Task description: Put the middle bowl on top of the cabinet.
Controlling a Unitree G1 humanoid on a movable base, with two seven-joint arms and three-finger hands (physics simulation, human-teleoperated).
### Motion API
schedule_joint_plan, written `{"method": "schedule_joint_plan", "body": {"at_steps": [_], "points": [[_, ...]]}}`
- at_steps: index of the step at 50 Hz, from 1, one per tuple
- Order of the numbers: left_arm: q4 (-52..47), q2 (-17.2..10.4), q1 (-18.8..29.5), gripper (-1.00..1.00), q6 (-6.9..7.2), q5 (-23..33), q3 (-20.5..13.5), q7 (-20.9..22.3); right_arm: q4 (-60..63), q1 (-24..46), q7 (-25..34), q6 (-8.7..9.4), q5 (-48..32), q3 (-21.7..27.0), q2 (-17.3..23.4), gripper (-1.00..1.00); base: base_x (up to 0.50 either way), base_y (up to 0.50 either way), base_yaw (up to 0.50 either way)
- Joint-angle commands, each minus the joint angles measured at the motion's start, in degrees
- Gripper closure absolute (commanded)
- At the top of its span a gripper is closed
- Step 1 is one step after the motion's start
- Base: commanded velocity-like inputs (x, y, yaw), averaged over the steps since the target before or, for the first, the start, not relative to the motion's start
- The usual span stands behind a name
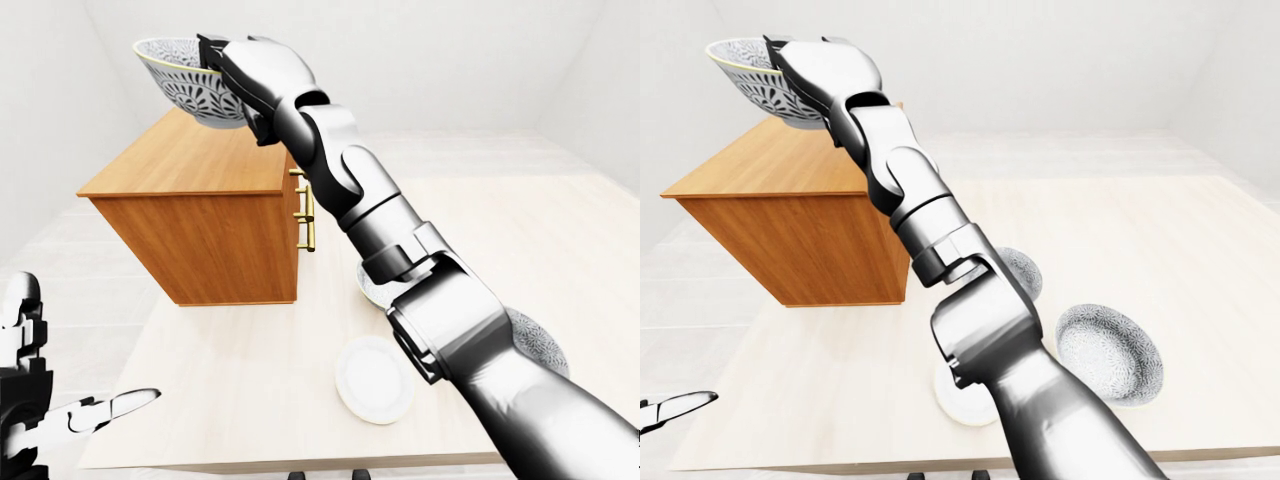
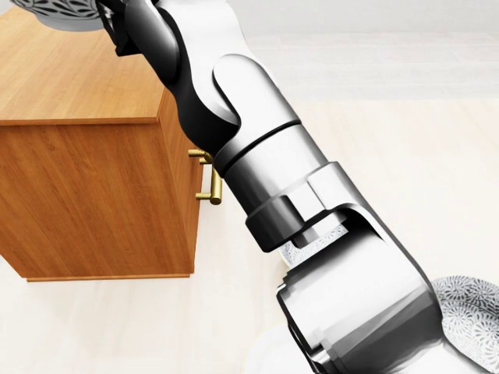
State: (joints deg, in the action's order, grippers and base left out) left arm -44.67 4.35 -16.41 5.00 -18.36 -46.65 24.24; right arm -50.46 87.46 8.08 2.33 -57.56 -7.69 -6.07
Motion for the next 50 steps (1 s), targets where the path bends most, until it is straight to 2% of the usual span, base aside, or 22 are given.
{"method": "schedule_joint_plan", "body": {"at_steps": [1, 7, 15, 22, 36, 50], "points": [[0.66, -0.86, 1.52, -1.00, 0.00, 0.23, -0.23, -0.24, -0.07, -0.68, -0.38, -0.49, -6.92, 0.68, -1.52, 1.00, 0.00, 0.00, 0.00], [2.78, -2.08, 2.89, -1.00, 0.00, 0.60, 0.62, -1.51, -0.23, -2.20, 0.45, -0.47, -6.43, 0.96, -1.91, 1.00, 0.00, 0.00, 0.00], [2.00, -2.16, 2.20, -1.00, 0.00, -0.48, 0.51, -1.67, -1.46, -3.16, -0.87, -1.09, -7.63, 0.26, -1.64, 1.00, 0.00, 0.00, 0.00], [1.47, -1.88, 1.70, -1.00, 0.00, -0.52, 0.81, -1.81, -0.25, -3.23, -0.01, -0.60, -7.91, 0.57, -1.84, 1.00, 0.00, 0.00, 0.00], [-0.12, -2.22, 0.99, -1.00, 0.00, -3.50, -2.20, -1.37, -0.17, -3.84, 0.11, 0.10, -8.06, 0.72, -1.75, 1.00, 0.00, 0.00, 0.00], [0.06, -2.58, 1.50, -1.00, 0.00, -3.78, -2.88, -1.50, 0.72, -3.81, 0.92, 0.91, -8.46, 0.64, -2.05, 1.00, 0.00, 0.00, 0.00]]}}
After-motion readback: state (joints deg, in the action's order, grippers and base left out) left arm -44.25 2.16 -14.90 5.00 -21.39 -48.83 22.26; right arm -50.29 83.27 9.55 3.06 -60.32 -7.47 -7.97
